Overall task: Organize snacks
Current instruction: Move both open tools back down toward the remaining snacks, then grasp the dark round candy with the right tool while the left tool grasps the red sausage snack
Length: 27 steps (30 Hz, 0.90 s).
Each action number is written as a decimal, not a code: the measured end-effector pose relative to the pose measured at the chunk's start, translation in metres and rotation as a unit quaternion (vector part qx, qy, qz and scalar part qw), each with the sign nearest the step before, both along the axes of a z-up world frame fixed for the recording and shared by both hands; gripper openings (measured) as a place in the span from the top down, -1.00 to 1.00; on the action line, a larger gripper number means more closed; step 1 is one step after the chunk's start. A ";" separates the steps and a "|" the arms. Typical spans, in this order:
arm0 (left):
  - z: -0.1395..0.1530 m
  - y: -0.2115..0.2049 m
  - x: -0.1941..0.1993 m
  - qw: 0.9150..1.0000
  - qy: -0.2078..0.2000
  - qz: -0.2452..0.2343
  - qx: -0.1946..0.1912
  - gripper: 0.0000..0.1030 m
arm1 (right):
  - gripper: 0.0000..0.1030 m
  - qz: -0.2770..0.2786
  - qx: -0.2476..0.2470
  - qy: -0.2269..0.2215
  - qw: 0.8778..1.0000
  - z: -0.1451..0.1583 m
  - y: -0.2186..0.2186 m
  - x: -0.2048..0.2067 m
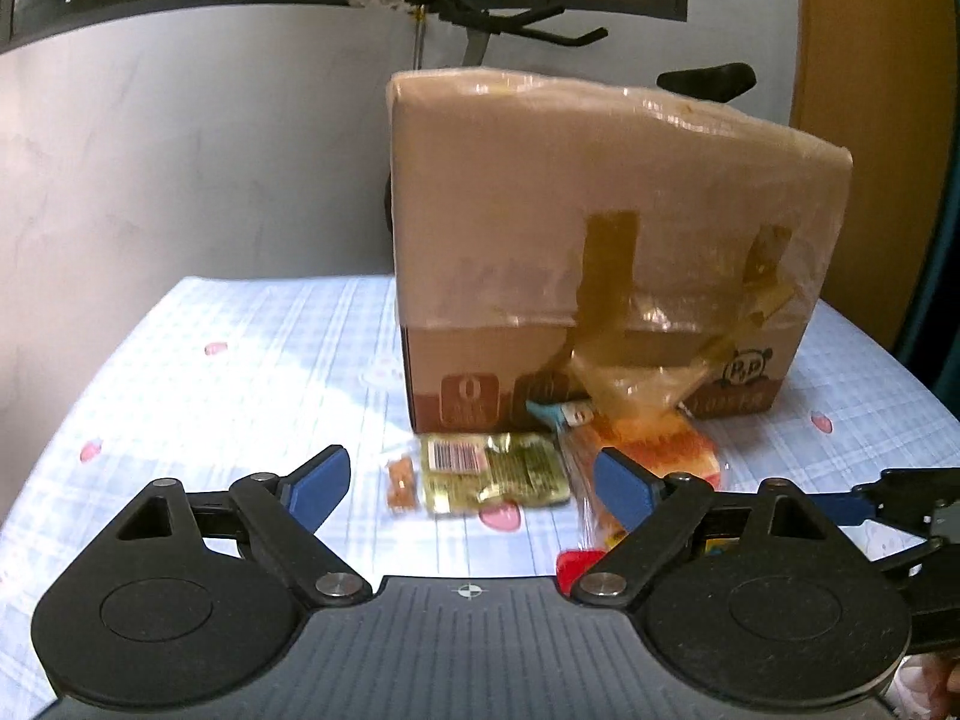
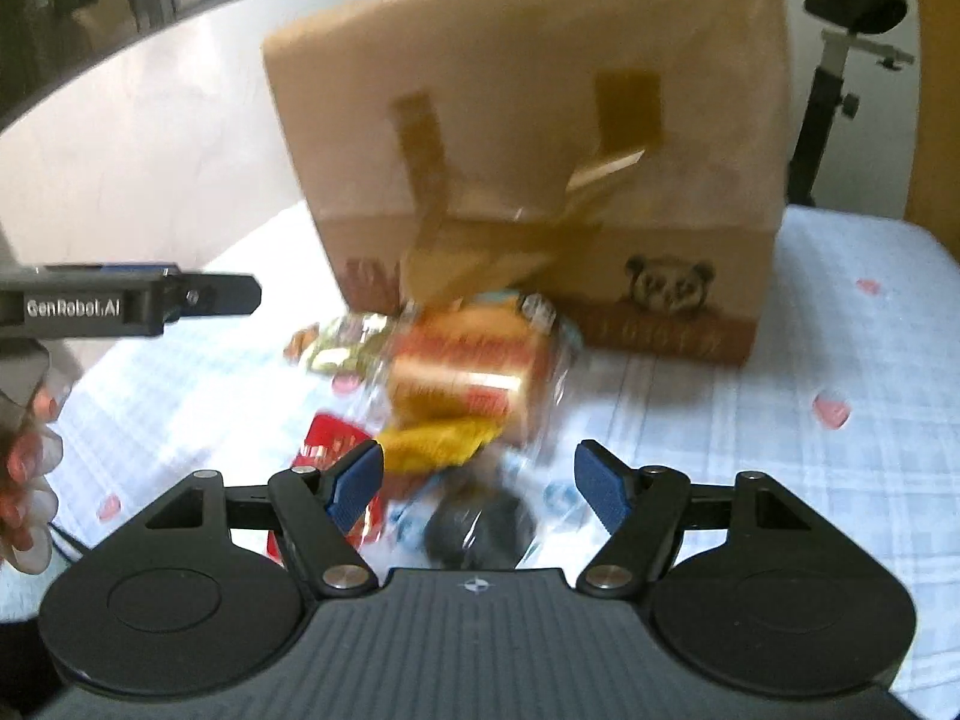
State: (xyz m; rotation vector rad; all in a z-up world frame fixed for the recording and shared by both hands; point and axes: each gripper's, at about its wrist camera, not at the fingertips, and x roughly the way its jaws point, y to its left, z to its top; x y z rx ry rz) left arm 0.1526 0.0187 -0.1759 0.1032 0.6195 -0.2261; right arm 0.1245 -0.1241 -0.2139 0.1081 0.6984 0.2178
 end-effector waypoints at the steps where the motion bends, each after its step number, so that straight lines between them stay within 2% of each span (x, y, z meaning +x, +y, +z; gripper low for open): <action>1: -0.003 0.000 -0.002 1.000 0.003 0.002 -0.001 -0.74 | -0.42 0.002 -0.007 0.007 1.000 -0.003 0.003 0.002; 7: -0.015 -0.004 -0.010 1.000 0.018 0.009 -0.006 -0.74 | -0.51 -0.009 -0.047 0.028 0.998 -0.016 0.015 0.010; 9: -0.019 -0.005 -0.013 1.000 0.023 0.009 -0.006 -0.74 | -0.52 -0.009 -0.044 0.044 0.998 -0.021 0.014 0.013; 13: -0.024 -0.006 -0.016 0.999 0.033 0.009 -0.007 -0.73 | -0.51 -0.023 -0.039 0.039 0.998 -0.019 0.006 0.010; 15: -0.026 -0.008 -0.018 0.999 0.036 0.006 -0.007 -0.73 | -0.38 -0.024 -0.029 0.036 0.999 -0.018 -0.001 0.007; 16: -0.027 -0.009 -0.018 0.999 0.039 0.003 -0.007 -0.73 | -0.16 -0.023 -0.023 0.037 0.999 -0.018 -0.004 0.005; 17: -0.028 -0.010 -0.019 0.999 0.042 0.000 -0.008 -0.73 | -0.09 -0.024 -0.020 0.038 0.999 -0.019 -0.006 0.005; 21: -0.036 -0.020 -0.023 0.998 0.057 -0.015 -0.003 -0.72 | 0.00 -0.031 -0.014 0.029 0.999 -0.019 -0.015 0.001; 27: -0.051 -0.037 -0.029 0.997 0.075 -0.027 0.017 -0.60 | 0.01 -0.038 -0.012 0.009 0.999 -0.024 -0.021 -0.003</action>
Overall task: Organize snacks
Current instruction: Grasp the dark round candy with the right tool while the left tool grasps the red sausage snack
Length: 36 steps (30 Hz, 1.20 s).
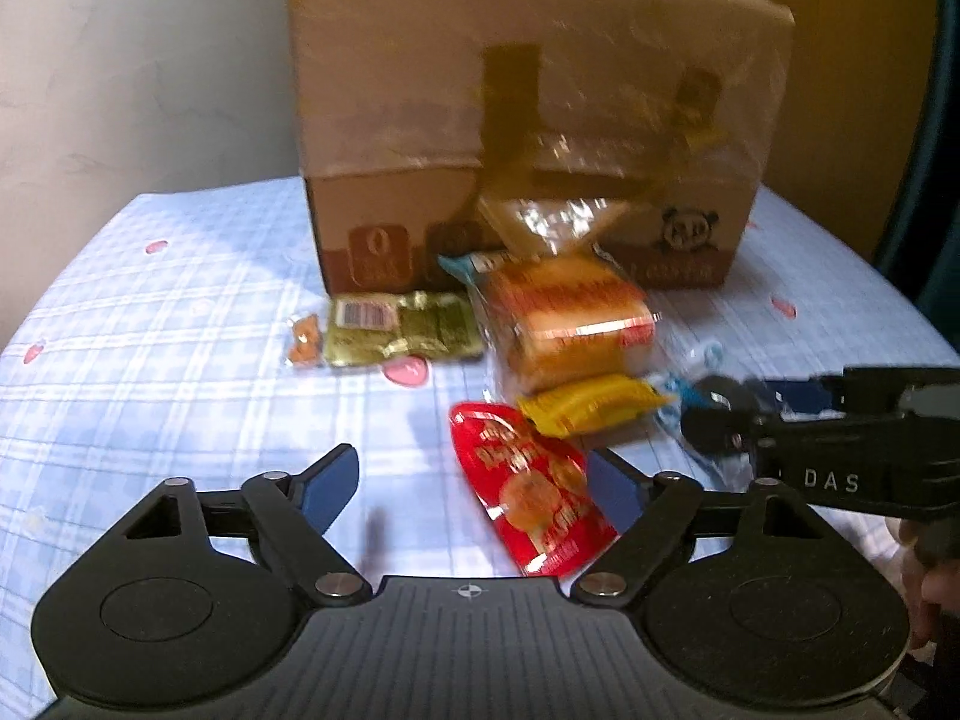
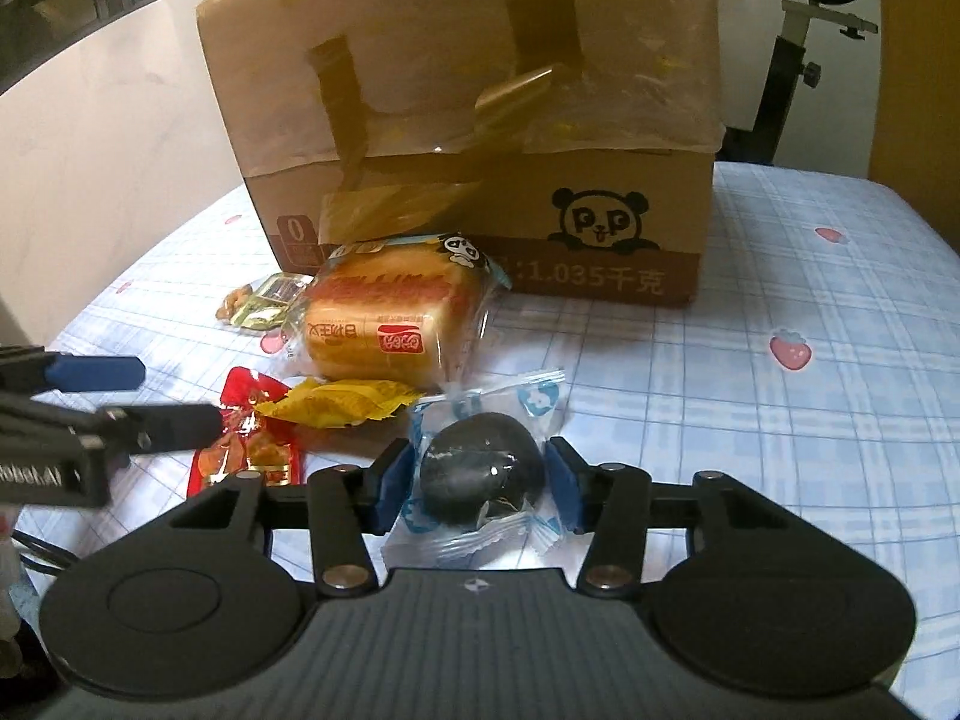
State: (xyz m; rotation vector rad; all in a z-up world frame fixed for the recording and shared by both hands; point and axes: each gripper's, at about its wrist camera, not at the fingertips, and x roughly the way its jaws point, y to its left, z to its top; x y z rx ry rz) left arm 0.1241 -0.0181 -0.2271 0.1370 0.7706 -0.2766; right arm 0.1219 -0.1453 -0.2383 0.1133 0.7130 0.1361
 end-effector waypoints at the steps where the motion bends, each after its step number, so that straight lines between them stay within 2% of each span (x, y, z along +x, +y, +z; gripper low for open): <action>1: -0.002 -0.002 0.000 1.000 0.004 0.000 0.003 -0.56 | 0.01 0.001 -0.003 -0.004 1.000 -0.001 0.001 -0.001; 6: -0.011 -0.006 0.002 1.000 0.018 -0.002 0.006 -0.39 | 0.01 0.009 -0.006 -0.022 1.000 -0.005 0.001 -0.004; 8: -0.011 -0.007 0.002 1.000 0.014 -0.005 0.001 -0.19 | 0.01 0.010 -0.005 -0.024 1.000 -0.005 0.000 -0.005; 10: -0.011 -0.008 0.003 1.000 0.009 -0.011 -0.003 -0.09 | 0.01 0.011 -0.004 -0.026 1.000 -0.005 0.000 -0.006; 22: -0.020 -0.020 0.011 1.000 0.005 -0.010 0.012 -0.10 | 0.01 0.012 0.012 -0.030 0.999 -0.006 -0.004 -0.007; 25: -0.019 -0.019 0.010 1.000 0.001 -0.015 0.005 0.09 | 0.01 0.012 0.012 -0.030 0.999 -0.005 -0.004 -0.007; 26: -0.018 -0.019 0.009 1.000 -0.002 -0.014 0.006 0.21 | 0.01 0.012 0.012 -0.030 0.999 -0.005 -0.004 -0.007; 32: -0.012 -0.014 0.001 1.000 -0.015 -0.024 -0.012 0.26 | 0.01 0.012 0.013 -0.029 0.999 -0.005 -0.004 -0.006; 34: -0.009 -0.013 -0.002 0.999 -0.023 -0.025 -0.012 0.41 | 0.01 0.012 0.013 -0.030 0.999 -0.005 -0.005 -0.006; 36: -0.006 -0.013 -0.004 0.999 -0.029 -0.025 -0.013 0.41 | 0.01 0.012 0.014 -0.029 0.999 -0.005 -0.005 -0.006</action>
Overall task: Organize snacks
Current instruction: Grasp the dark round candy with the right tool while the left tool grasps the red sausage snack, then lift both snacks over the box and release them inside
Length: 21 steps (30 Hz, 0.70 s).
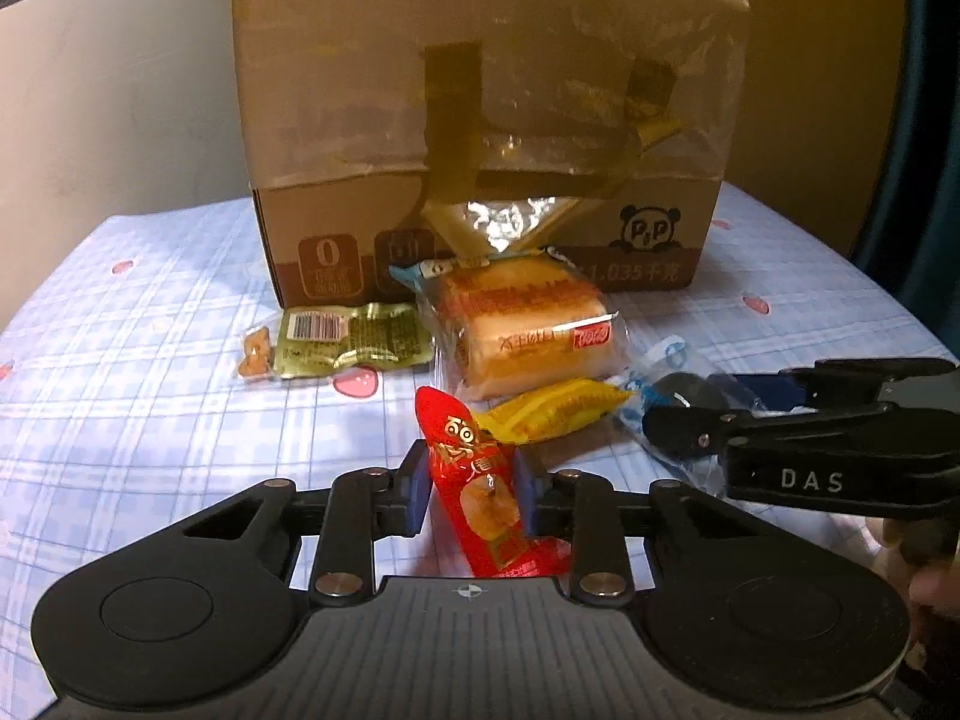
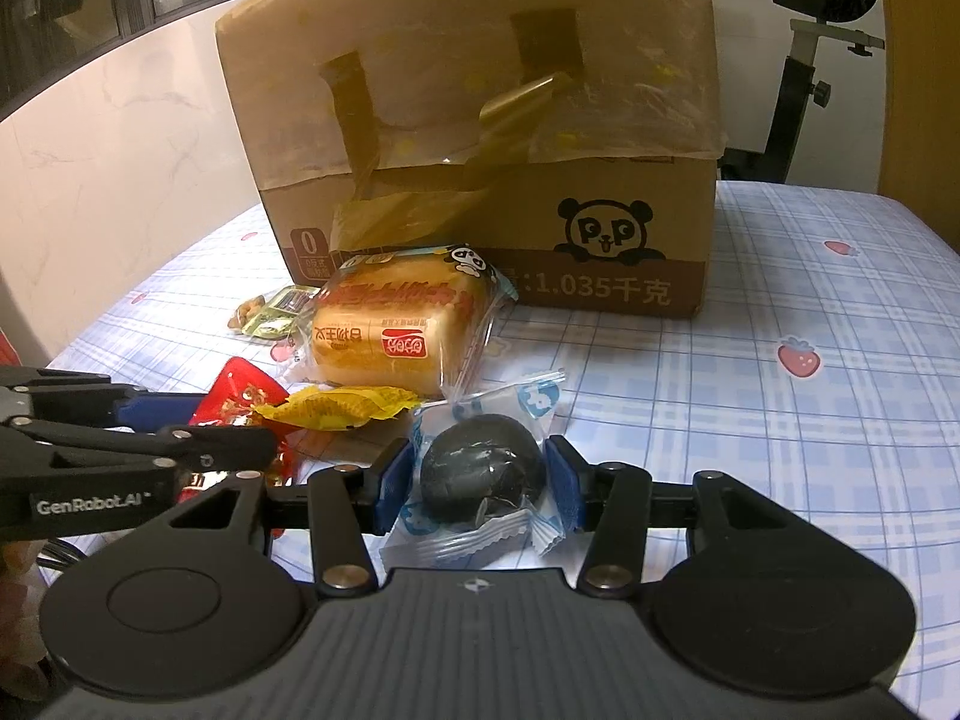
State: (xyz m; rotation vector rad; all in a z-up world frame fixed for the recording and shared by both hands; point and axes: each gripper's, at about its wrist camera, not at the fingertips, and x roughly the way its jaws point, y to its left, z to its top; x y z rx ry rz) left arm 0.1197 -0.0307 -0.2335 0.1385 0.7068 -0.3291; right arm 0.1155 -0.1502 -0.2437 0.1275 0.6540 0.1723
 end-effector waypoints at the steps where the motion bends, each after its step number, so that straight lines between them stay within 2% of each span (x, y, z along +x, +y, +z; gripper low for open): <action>1: 0.001 0.001 0.000 1.000 -0.002 0.000 0.000 0.41 | 0.01 0.000 0.001 0.000 1.000 0.000 0.000 0.000; 13: 0.016 0.020 -0.001 0.999 -0.033 0.024 -0.030 0.41 | 0.09 -0.020 0.021 0.012 1.000 0.006 -0.007 -0.003; 21: 0.032 0.036 0.001 0.996 -0.056 0.045 -0.047 0.40 | 0.10 -0.034 0.010 -0.007 0.999 0.027 -0.011 -0.012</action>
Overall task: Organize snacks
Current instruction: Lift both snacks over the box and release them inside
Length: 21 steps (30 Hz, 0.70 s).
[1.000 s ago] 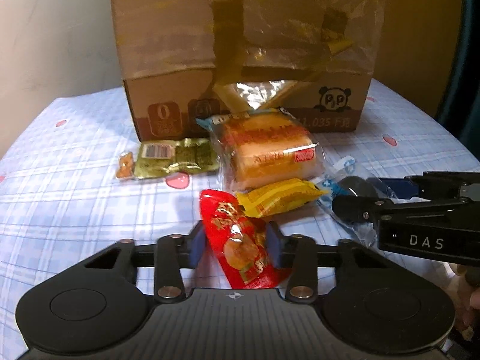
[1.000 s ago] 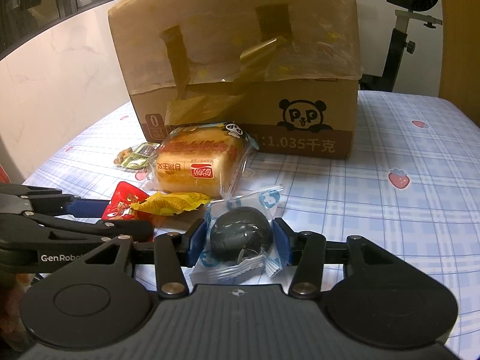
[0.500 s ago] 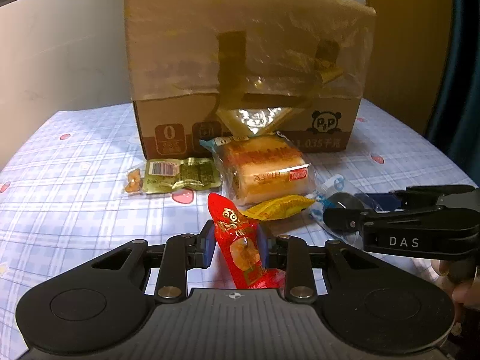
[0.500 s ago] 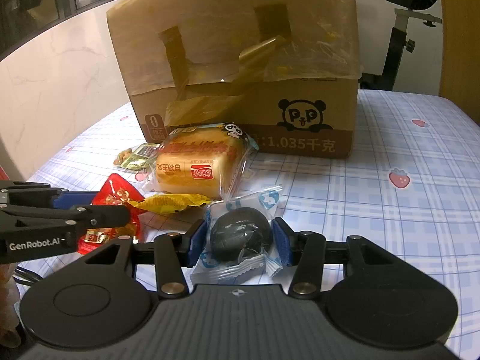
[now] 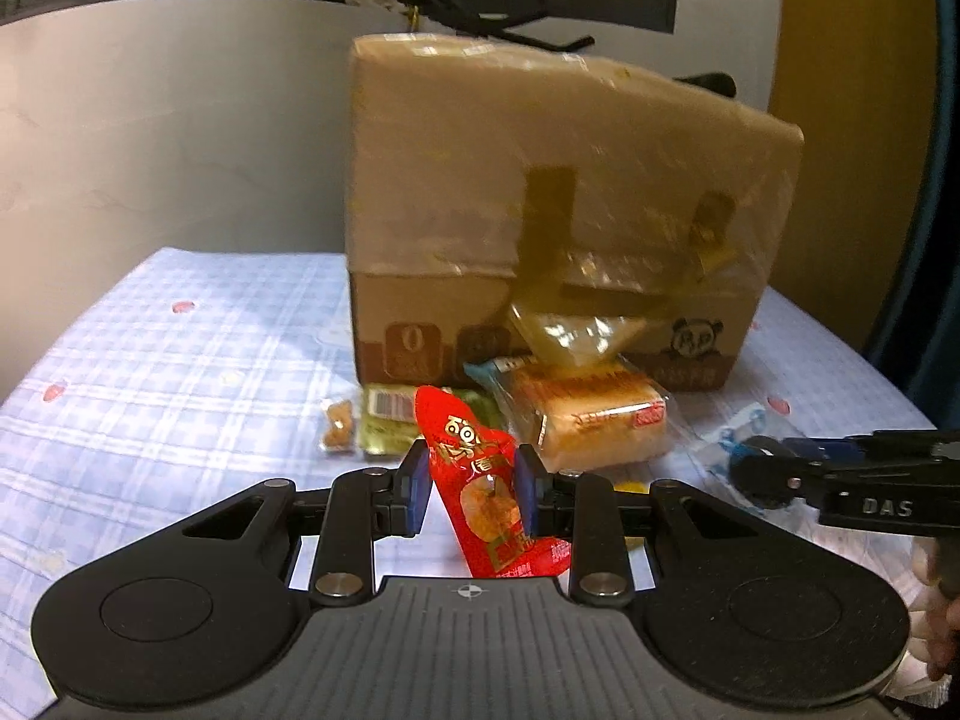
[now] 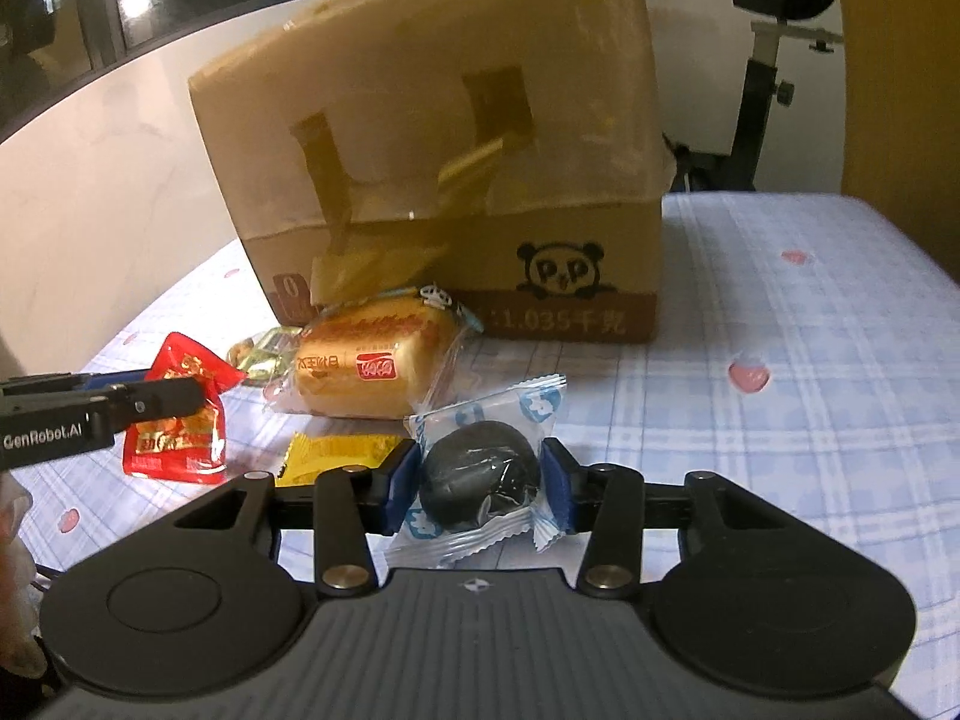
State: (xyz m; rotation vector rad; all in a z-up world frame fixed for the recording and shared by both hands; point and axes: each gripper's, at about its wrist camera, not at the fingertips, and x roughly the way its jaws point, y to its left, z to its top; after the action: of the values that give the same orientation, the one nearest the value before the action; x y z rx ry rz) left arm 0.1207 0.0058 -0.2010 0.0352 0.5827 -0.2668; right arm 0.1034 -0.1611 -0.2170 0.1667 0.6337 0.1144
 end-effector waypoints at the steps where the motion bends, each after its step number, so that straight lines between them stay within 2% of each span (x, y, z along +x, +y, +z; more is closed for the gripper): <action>1: 0.003 0.002 0.001 1.000 -0.005 0.001 -0.001 0.40 | 0.10 0.000 -0.003 -0.004 1.000 0.003 0.000 -0.001; 11: 0.054 0.012 0.011 0.998 -0.062 -0.004 -0.025 0.40 | 0.10 -0.013 -0.006 -0.062 0.998 0.053 -0.014 -0.006; 16: 0.097 0.010 0.021 0.993 -0.113 -0.025 -0.035 0.40 | 0.10 -0.010 -0.010 -0.115 0.993 0.099 -0.020 0.001; 21: 0.144 0.000 0.048 0.986 -0.152 -0.046 -0.053 0.40 | 0.10 -0.001 0.009 -0.162 0.987 0.150 -0.029 0.025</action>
State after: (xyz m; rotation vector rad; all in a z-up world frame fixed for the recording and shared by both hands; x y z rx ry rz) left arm 0.1685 0.0058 -0.0568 -0.0008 0.2630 -0.3749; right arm 0.1282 -0.1899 -0.0669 0.1611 0.3076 0.1425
